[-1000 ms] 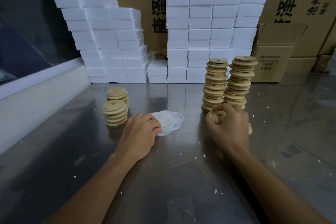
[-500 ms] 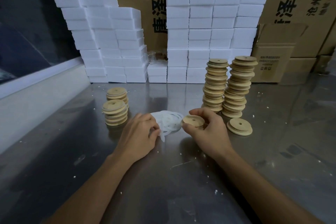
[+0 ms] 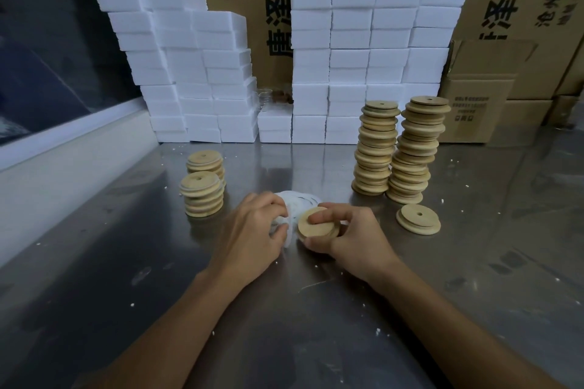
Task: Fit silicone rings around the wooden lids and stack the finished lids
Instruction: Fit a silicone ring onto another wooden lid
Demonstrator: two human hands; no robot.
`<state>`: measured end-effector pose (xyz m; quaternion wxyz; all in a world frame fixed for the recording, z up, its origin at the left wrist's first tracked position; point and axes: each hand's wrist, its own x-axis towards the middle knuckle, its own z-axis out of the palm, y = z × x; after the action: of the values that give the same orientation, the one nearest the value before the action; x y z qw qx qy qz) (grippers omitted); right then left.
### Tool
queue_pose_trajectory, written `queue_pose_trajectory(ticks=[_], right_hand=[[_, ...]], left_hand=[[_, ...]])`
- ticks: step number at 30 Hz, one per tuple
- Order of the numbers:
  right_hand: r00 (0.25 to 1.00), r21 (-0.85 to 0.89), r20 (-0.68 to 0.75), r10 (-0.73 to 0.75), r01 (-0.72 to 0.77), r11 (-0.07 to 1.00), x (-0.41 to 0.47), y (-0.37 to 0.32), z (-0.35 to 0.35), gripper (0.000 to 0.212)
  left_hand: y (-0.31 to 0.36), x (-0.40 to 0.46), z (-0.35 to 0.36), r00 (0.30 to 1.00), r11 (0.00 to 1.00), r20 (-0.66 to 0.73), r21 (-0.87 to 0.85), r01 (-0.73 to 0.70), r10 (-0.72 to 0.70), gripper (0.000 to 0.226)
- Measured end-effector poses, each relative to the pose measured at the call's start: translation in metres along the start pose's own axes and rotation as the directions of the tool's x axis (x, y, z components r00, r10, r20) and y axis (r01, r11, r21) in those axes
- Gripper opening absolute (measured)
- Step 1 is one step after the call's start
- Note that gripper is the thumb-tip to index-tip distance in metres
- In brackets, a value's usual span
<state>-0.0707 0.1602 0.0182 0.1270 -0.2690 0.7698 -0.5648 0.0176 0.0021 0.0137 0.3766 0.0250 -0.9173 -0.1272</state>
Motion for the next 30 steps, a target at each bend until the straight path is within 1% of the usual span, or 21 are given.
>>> queue_pose_trajectory(ticks=[2, 5, 6, 8, 10, 12, 13, 14, 15, 16, 17, 18, 19, 20, 21, 22, 23, 24, 27, 29, 30], right_hand=[[1.000, 0.054, 0.001, -0.018, 0.018, 0.998, -0.001, -0.002, 0.002, 0.026], [0.998, 0.189, 0.061, -0.028, 0.016, 0.982, -0.002, -0.005, 0.002, 0.010], [0.997, 0.234, 0.076, -0.030, 0.011, 0.972, -0.003, -0.006, 0.002, 0.012], [0.997, 0.219, 0.048, -0.056, 0.045, 0.975, -0.003, -0.005, 0.001, 0.020], [0.996, 0.156, 0.008, -0.094, 0.092, 0.983, -0.002, -0.003, 0.003, 0.019], [0.993, 0.126, -0.035, -0.109, 0.113, 0.986, 0.000, 0.002, 0.002, 0.018], [0.992, 0.127, -0.049, -0.114, 0.119, 0.985, 0.001, 0.003, 0.002, 0.018], [0.991, 0.137, -0.061, -0.119, 0.126, 0.982, 0.002, 0.003, 0.001, 0.018], [0.989, 0.154, -0.077, -0.126, 0.137, 0.979, 0.002, 0.002, 0.001, 0.017], [0.986, 0.171, -0.096, -0.136, 0.151, 0.974, 0.002, 0.001, 0.001, 0.016], [0.982, 0.187, -0.120, -0.145, 0.166, 0.968, 0.003, 0.001, 0.002, 0.015], [0.978, 0.199, -0.143, -0.153, 0.179, 0.963, 0.003, 0.000, 0.002, 0.014], [0.974, 0.206, -0.160, -0.159, 0.191, 0.960, 0.003, 0.000, 0.003, 0.014], [0.971, 0.205, -0.169, -0.168, 0.201, 0.958, 0.002, -0.001, 0.004, 0.013], [0.968, 0.194, -0.174, -0.182, 0.215, 0.957, 0.002, -0.002, 0.004, 0.013], [0.963, 0.180, -0.176, -0.203, 0.234, 0.956, 0.001, -0.002, 0.004, 0.012], [0.959, 0.167, -0.175, -0.225, 0.254, 0.953, 0.000, -0.002, 0.003, 0.012], [0.955, 0.155, -0.170, -0.245, 0.271, 0.950, 0.000, -0.002, 0.003, 0.012], [0.949, 0.103, -0.135, -0.285, 0.300, 0.948, -0.001, -0.001, 0.004, 0.011], [0.946, 0.101, -0.147, -0.288, 0.304, 0.947, -0.001, -0.001, 0.005, 0.011], [0.943, 0.111, -0.170, -0.287, 0.308, 0.945, 0.000, -0.001, 0.004, 0.012]], left_hand=[[0.007, 0.000, 0.001, 0.998, 0.996, 0.009, 0.067, -0.055, 0.055, 0.014], [0.015, 0.002, 0.001, 0.991, 0.977, 0.035, 0.166, -0.133, 0.130, 0.020], [0.016, 0.002, 0.001, 0.988, 0.969, 0.038, 0.193, -0.155, 0.150, 0.021], [0.019, 0.002, 0.001, 0.983, 0.956, 0.045, 0.229, -0.182, 0.177, 0.022], [0.020, 0.001, 0.003, 0.981, 0.955, 0.054, 0.224, -0.196, 0.188, 0.021], [0.017, 0.000, 0.006, 0.985, 0.972, 0.055, 0.167, -0.168, 0.161, 0.020], [0.015, -0.001, 0.008, 0.993, 0.987, 0.043, 0.106, -0.118, 0.114, 0.020], [0.013, -0.001, 0.011, 0.999, 0.999, 0.021, 0.020, -0.038, 0.038, 0.021], [0.013, -0.002, 0.013, 0.998, 0.994, -0.005, -0.086, 0.067, -0.068, 0.023], [0.014, -0.002, 0.015, 0.979, 0.959, -0.016, -0.208, 0.194, -0.202, 0.027], [0.017, -0.002, 0.016, 0.936, 0.871, 0.019, -0.359, 0.335, -0.352, 0.029], [0.020, 0.000, 0.017, 0.867, 0.711, 0.105, -0.528, 0.464, -0.487, 0.029], [0.022, 0.001, 0.017, 0.787, 0.495, 0.228, -0.669, 0.555, -0.573, 0.028], [0.022, 0.002, 0.017, 0.718, 0.282, 0.352, -0.747, 0.602, -0.600, 0.026], [0.020, 0.003, 0.015, 0.682, 0.124, 0.442, -0.781, 0.612, -0.583, 0.024], [0.019, 0.004, 0.013, 0.674, 0.029, 0.496, -0.794, 0.608, -0.548, 0.022], [0.018, 0.005, 0.011, 0.682, -0.023, 0.520, -0.804, 0.595, -0.515, 0.022], [0.018, 0.004, 0.010, 0.694, -0.036, 0.522, -0.811, 0.584, -0.496, 0.022], [0.020, 0.001, 0.011, 0.703, 0.028, 0.490, -0.810, 0.586, -0.515, 0.028], [0.021, 0.001, 0.011, 0.692, 0.041, 0.457, -0.819, 0.573, -0.559, 0.024], [0.021, 0.001, 0.011, 0.694, 0.068, 0.425, -0.825, 0.562, -0.581, 0.021]])
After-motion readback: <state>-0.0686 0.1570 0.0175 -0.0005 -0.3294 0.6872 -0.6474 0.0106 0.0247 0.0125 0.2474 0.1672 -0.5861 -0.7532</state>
